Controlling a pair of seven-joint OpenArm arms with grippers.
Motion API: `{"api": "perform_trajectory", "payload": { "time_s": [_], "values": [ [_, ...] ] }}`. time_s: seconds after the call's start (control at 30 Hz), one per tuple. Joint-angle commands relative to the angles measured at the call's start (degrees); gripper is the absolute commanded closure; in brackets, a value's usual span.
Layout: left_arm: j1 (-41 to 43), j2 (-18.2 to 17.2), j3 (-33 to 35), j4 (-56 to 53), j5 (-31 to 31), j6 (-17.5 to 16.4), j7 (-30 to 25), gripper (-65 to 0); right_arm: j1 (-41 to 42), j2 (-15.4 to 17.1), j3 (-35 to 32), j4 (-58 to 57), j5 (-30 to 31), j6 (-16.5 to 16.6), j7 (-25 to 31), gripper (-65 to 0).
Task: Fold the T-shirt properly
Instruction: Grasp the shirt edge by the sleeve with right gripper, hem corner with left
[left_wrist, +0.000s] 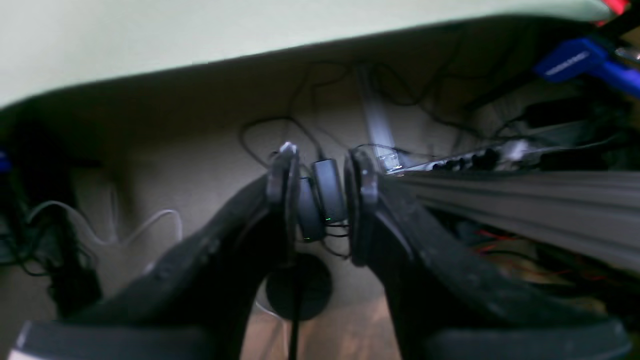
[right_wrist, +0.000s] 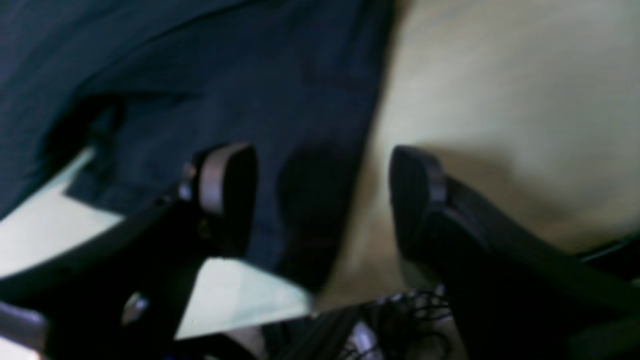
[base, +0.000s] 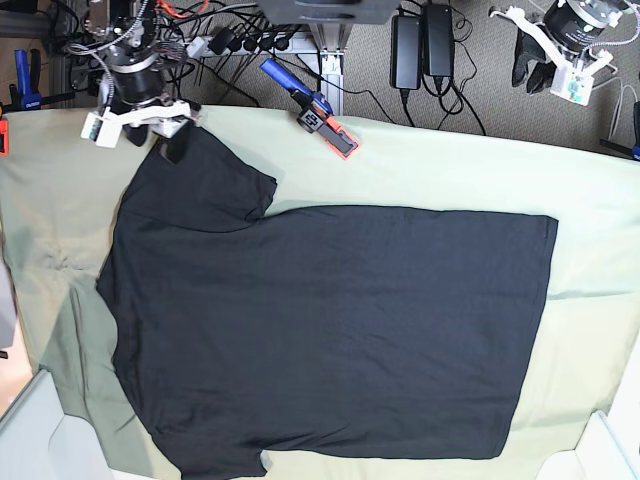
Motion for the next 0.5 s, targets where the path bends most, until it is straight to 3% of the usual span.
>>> {"api": "perform_trajectory", "payload": {
  "time_s": [0.0,0.17,0.3,0.47],
  "values": [
    [0.68,-0.31,-0.39,0.98,0.11,-0.42,-1.20,-19.4,0.07,-0.46,-0.74,0.85,0.11,1.75,-0.04,-41.8],
    [0.63,-0.33,-0.39,0.98,-0.09,2.99,-0.04,-20.4,1.70,-3.80,-2.51,0.85,-1.46,1.75,-0.07,-41.8],
    [0.00,-0.33,-0.72,0.98,-0.17,3.17,3.37,-28.5,2.51,-5.11,-2.51,0.83,-2.32,1.73,-0.04,-41.8],
    [-1.62,-0.35,-2.14,0.98,-1.42,3.19,3.82,-28.6,3.19,-5.20,-2.47,0.83,-6.23,1.68,0.44,-41.5]
  ]
}}
